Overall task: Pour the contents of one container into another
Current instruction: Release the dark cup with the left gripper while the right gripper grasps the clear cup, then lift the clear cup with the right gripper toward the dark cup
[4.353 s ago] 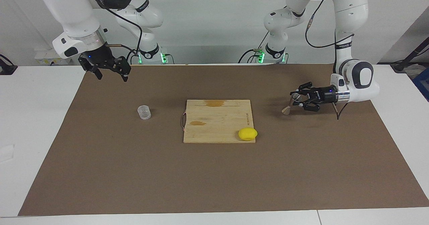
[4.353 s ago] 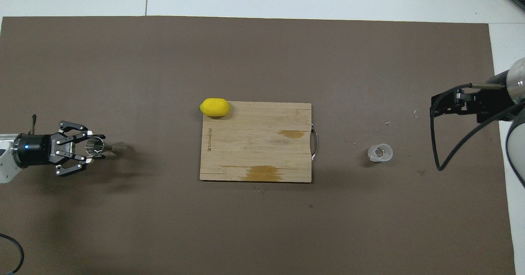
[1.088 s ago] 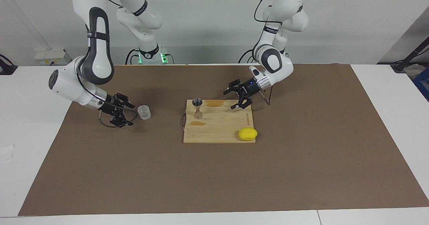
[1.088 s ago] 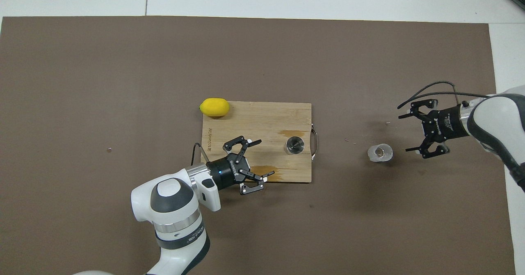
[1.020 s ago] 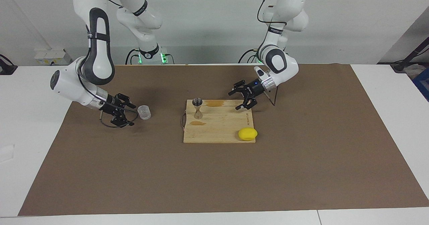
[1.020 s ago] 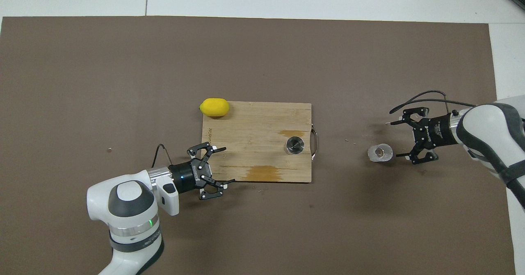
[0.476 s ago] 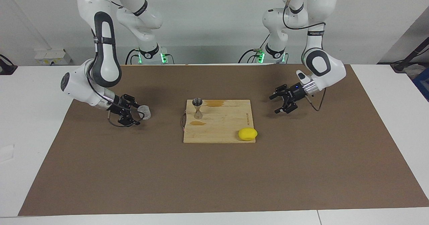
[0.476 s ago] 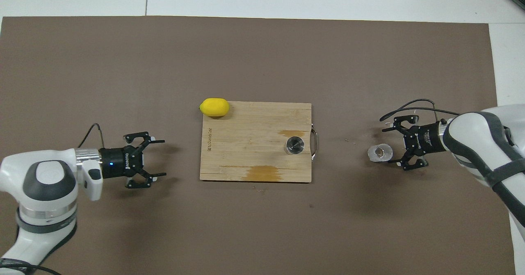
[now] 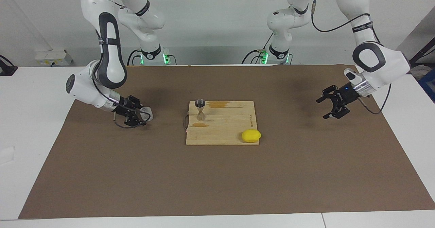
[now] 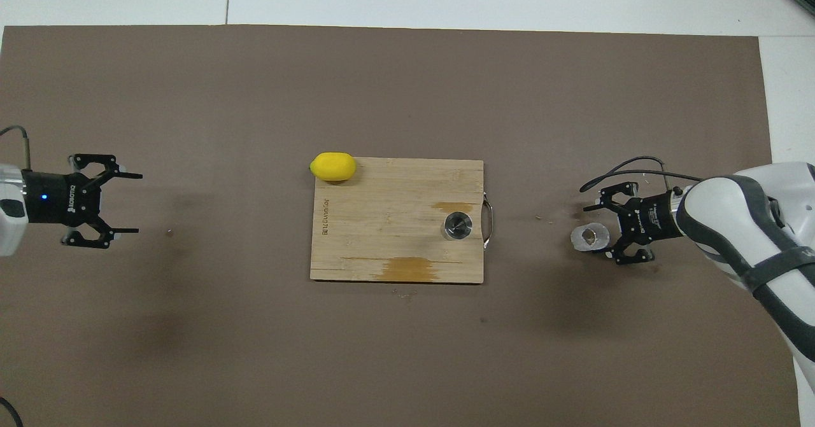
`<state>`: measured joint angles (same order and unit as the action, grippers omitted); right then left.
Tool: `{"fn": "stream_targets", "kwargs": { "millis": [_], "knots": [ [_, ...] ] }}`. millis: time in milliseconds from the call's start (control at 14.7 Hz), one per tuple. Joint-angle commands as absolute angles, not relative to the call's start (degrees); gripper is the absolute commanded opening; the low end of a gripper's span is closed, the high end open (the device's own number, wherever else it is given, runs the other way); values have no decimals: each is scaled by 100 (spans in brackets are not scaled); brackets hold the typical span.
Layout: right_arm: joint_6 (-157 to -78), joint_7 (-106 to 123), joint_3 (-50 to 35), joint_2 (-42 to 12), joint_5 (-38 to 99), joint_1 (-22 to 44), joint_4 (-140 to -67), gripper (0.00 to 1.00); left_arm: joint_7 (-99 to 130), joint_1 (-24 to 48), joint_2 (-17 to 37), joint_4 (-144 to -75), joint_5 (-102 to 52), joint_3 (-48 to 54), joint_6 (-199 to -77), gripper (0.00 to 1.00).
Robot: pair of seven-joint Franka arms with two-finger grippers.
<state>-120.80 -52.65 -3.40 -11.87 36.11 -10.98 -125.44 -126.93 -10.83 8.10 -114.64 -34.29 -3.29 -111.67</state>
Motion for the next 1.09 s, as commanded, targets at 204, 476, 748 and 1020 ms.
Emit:
{"fn": "stream_targets", "kwargs": {
  "millis": [204, 476, 748, 1020],
  "knots": [
    [-12006, -5097, -352, -976, 3823, -1116, -12621, 0, -10807, -993, 573, -10942, -2383, -308, -10697, 100],
    [-12014, -5159, -404, -844, 3727, -837, -12463, 0, -9721, -932, 89, -10881, -1584, -290, -10565, 100],
    [-12251, -5851, -387, -756, 3578, -239, -12314, 0, -9703, -932, -298, -10794, -1188, -299, -10564, 100],
    [-12577, -6608, -378, -765, 3323, 333, -12138, 0, -9703, -748, -396, -10688, -1055, -123, -10994, 100]
  ]
}}
